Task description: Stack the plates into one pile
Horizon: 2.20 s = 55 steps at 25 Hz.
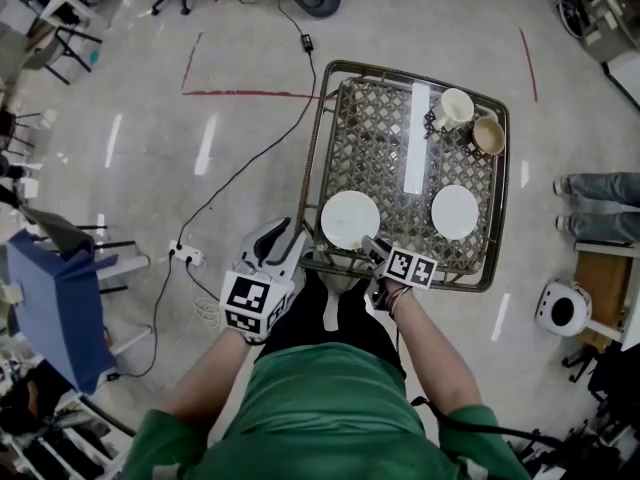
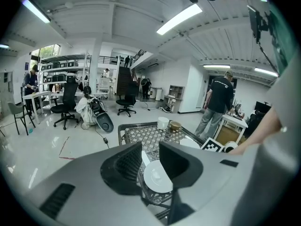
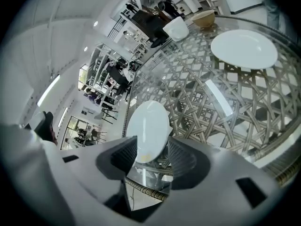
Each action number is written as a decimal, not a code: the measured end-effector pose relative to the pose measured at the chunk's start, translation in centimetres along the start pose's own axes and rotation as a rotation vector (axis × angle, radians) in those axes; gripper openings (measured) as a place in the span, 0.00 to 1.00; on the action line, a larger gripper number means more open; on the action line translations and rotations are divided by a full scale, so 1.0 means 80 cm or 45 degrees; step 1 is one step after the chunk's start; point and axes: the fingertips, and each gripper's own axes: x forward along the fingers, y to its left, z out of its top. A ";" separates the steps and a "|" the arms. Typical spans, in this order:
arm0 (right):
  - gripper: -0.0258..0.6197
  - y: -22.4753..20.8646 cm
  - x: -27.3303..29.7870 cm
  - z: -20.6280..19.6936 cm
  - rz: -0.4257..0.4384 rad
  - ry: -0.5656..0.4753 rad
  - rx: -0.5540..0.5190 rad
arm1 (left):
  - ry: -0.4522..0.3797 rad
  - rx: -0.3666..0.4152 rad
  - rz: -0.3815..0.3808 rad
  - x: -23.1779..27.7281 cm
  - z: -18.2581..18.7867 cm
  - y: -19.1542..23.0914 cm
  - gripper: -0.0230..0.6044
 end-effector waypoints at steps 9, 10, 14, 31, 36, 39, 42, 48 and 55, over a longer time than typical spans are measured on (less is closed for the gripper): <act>0.35 -0.020 -0.056 0.051 0.082 -0.212 0.178 | -0.060 0.024 -0.049 0.018 0.045 -0.022 0.24; 0.35 -0.029 -0.067 0.059 0.077 -0.250 0.210 | -0.062 0.034 -0.058 0.022 0.050 -0.026 0.23; 0.35 -0.077 -0.110 0.089 0.023 -0.403 0.329 | -0.057 0.073 -0.091 0.037 0.063 -0.042 0.24; 0.33 -0.262 -0.175 0.139 -0.151 -0.740 0.786 | 0.014 0.142 -0.160 0.103 0.083 -0.085 0.24; 0.26 -0.269 -0.167 0.152 -0.165 -0.715 0.752 | 0.020 0.137 -0.156 0.102 0.080 -0.084 0.24; 0.14 -0.267 -0.167 0.154 -0.206 -0.676 0.699 | 0.014 0.131 -0.141 0.097 0.080 -0.077 0.24; 0.12 -0.256 -0.173 0.158 -0.174 -0.708 0.704 | 0.006 0.115 -0.124 0.091 0.081 -0.066 0.24; 0.09 -0.230 -0.185 0.168 -0.061 -0.789 0.752 | -0.005 0.071 -0.119 0.082 0.076 -0.057 0.24; 0.09 -0.190 -0.189 0.179 0.034 -0.778 0.657 | -0.021 0.045 -0.101 0.066 0.070 -0.046 0.24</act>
